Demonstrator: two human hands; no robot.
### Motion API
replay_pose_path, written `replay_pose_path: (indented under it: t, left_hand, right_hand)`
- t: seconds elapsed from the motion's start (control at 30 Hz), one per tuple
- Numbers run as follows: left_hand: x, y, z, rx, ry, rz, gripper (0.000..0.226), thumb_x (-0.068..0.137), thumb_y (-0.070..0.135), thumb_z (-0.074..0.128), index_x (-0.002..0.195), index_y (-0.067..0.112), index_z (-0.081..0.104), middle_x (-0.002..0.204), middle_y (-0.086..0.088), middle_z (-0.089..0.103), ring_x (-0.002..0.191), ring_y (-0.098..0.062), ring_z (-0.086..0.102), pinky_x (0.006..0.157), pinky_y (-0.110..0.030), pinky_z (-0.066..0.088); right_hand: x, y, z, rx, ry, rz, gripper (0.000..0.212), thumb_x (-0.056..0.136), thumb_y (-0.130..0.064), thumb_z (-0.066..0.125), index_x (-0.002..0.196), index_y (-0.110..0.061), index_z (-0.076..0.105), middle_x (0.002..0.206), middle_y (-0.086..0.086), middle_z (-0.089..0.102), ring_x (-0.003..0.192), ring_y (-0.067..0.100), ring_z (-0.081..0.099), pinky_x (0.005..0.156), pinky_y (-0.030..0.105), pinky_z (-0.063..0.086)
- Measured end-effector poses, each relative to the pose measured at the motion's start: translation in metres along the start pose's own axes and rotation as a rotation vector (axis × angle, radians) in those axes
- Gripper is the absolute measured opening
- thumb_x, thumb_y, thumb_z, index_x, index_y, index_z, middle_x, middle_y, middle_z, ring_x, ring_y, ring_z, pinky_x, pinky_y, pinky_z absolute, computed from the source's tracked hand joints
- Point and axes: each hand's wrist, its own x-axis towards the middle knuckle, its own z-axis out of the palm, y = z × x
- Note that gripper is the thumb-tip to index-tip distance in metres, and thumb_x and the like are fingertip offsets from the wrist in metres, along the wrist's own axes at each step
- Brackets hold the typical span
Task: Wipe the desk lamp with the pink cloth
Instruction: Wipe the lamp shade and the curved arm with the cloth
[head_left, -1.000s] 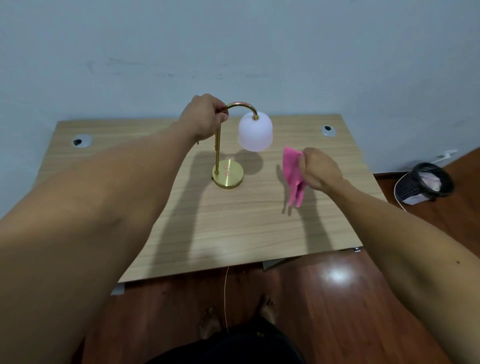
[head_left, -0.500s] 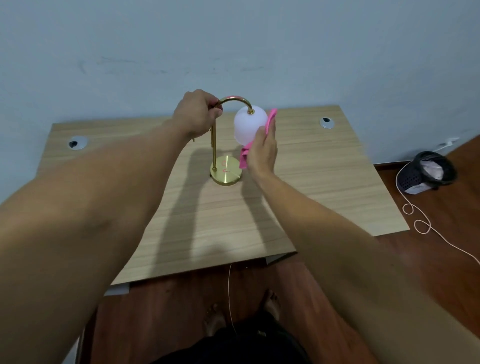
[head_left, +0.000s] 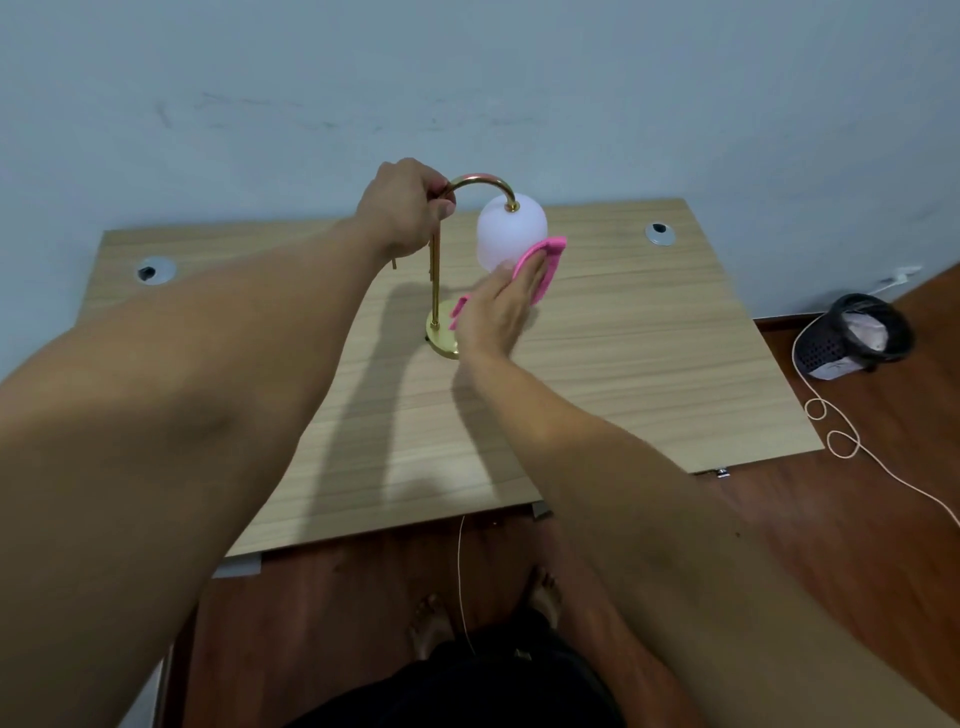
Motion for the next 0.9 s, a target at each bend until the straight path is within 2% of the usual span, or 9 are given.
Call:
replay_pose_path:
  t: [0.07, 0.2, 0.33, 0.43, 0.53, 0.63, 0.7, 0.77, 0.9]
  left_hand:
    - [0.0, -0.001, 0.001, -0.003, -0.005, 0.003, 0.014, 0.093, 0.02, 0.062, 0.093, 0.017, 0.077, 0.083, -0.008, 0.069, 0.078, -0.023, 0.061, 0.08, -0.034, 0.053]
    - [-0.001, -0.001, 0.001, -0.005, -0.003, 0.005, 0.015, 0.094, 0.022, 0.062, 0.093, 0.019, 0.077, 0.084, -0.008, 0.07, 0.079, -0.025, 0.063, 0.081, -0.036, 0.054]
    - [-0.001, -0.001, 0.001, -0.006, -0.008, -0.005, 0.013, 0.093, 0.024, 0.062, 0.087, 0.025, 0.074, 0.086, -0.009, 0.071, 0.082, -0.027, 0.064, 0.08, -0.035, 0.054]
    - [-0.001, -0.002, 0.001, -0.003, -0.013, -0.005, 0.013, 0.093, 0.023, 0.061, 0.085, 0.026, 0.072, 0.082, -0.007, 0.069, 0.078, -0.026, 0.061, 0.075, -0.031, 0.05]
    - [0.0, -0.002, 0.0, 0.0, -0.014, 0.002, 0.014, 0.093, 0.022, 0.062, 0.086, 0.023, 0.074, 0.078, -0.005, 0.067, 0.077, -0.025, 0.061, 0.072, -0.027, 0.044]
    - [0.0, -0.002, 0.001, -0.004, -0.01, -0.007, 0.015, 0.093, 0.022, 0.062, 0.09, 0.02, 0.076, 0.082, -0.007, 0.069, 0.079, -0.026, 0.062, 0.074, -0.03, 0.05]
    - [0.0, -0.002, 0.002, -0.001, -0.006, -0.003, 0.015, 0.093, 0.022, 0.062, 0.092, 0.019, 0.077, 0.083, -0.007, 0.07, 0.08, -0.027, 0.064, 0.077, -0.034, 0.053]
    - [0.0, -0.002, 0.002, 0.003, 0.001, 0.004, 0.015, 0.094, 0.023, 0.062, 0.092, 0.02, 0.077, 0.08, -0.005, 0.069, 0.079, -0.027, 0.064, 0.078, -0.035, 0.054]
    - [0.0, 0.0, 0.002, 0.006, -0.002, -0.008, 0.014, 0.094, 0.024, 0.063, 0.092, 0.02, 0.076, 0.075, 0.0, 0.065, 0.078, -0.025, 0.062, 0.075, -0.034, 0.052]
  right_hand:
    - [0.03, -0.006, -0.01, -0.026, 0.021, -0.014, 0.053, 0.111, -0.025, 0.033, 0.162, -0.016, 0.029, 0.168, 0.008, 0.033, 0.15, 0.028, 0.039, 0.121, 0.036, 0.034]
    - [0.073, -0.016, -0.03, -0.082, -0.119, 0.127, 0.05, 0.11, -0.026, 0.032, 0.159, -0.021, 0.038, 0.156, 0.011, 0.049, 0.138, 0.03, 0.049, 0.104, 0.029, 0.041]
    - [0.045, -0.002, -0.02, -0.103, -0.1, -0.035, 0.057, 0.109, -0.033, 0.028, 0.165, -0.031, 0.019, 0.17, 0.002, 0.03, 0.149, 0.027, 0.039, 0.12, 0.041, 0.036]
    - [0.007, 0.016, -0.006, -0.082, -0.059, -0.066, 0.058, 0.11, -0.033, 0.028, 0.165, -0.018, 0.016, 0.174, 0.006, 0.012, 0.158, 0.028, 0.024, 0.124, 0.047, 0.032]
    - [0.003, 0.01, -0.003, -0.071, -0.023, -0.055, 0.063, 0.106, -0.036, 0.027, 0.163, -0.01, 0.023, 0.172, 0.011, 0.017, 0.159, 0.026, 0.018, 0.128, 0.046, 0.023]
    - [0.035, -0.012, -0.01, -0.119, 0.018, -0.092, 0.059, 0.105, -0.033, 0.03, 0.159, -0.013, 0.038, 0.167, 0.003, 0.035, 0.155, 0.018, 0.029, 0.128, 0.042, 0.023]
    - [0.061, -0.03, -0.016, -0.194, -0.068, -0.128, 0.05, 0.104, -0.031, 0.034, 0.147, -0.024, 0.057, 0.152, -0.007, 0.056, 0.144, 0.012, 0.045, 0.125, 0.039, 0.027]
    - [0.079, -0.044, -0.018, -0.269, -0.209, -0.114, 0.038, 0.101, -0.033, 0.037, 0.118, -0.032, 0.071, 0.123, -0.009, 0.071, 0.121, 0.015, 0.058, 0.117, 0.046, 0.037]
    - [0.093, -0.048, -0.019, -0.184, -0.309, -0.054, 0.032, 0.096, -0.036, 0.046, 0.091, -0.025, 0.076, 0.094, -0.006, 0.072, 0.102, 0.023, 0.065, 0.1, 0.05, 0.051]
